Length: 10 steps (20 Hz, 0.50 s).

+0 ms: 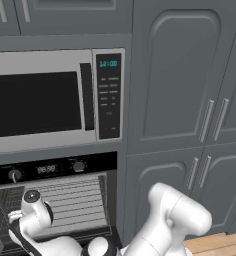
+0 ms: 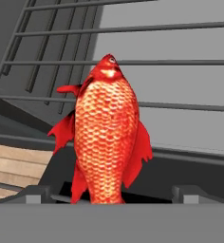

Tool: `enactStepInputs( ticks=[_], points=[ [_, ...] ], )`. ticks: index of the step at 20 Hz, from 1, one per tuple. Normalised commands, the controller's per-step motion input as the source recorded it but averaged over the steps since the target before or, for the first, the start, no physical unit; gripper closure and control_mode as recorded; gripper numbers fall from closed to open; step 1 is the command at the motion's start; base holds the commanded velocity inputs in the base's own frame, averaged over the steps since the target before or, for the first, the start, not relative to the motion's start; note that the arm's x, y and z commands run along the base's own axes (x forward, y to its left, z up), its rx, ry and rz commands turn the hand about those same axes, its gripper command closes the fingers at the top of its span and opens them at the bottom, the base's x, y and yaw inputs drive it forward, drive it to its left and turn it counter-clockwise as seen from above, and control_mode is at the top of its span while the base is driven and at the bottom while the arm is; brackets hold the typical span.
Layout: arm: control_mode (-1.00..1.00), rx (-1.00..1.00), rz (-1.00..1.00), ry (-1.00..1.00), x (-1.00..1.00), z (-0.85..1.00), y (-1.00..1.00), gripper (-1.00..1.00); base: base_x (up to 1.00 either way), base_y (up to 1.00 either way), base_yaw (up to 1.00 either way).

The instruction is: Take the fish from the oven and place it on the plate on the counter.

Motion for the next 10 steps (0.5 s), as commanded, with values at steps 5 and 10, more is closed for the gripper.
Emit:
enactStepInputs(
  ticks=[5,10],
  points=[
    [-1.0,0.0,0.0,0.02,-0.05,-0.35,0.04,-1.0,0.0,0.0,0.0],
    [-1.0,0.0,0.0,0.01,-0.01,-0.36,0.04,-1.0,0.0,0.0,0.0]
  ],
)
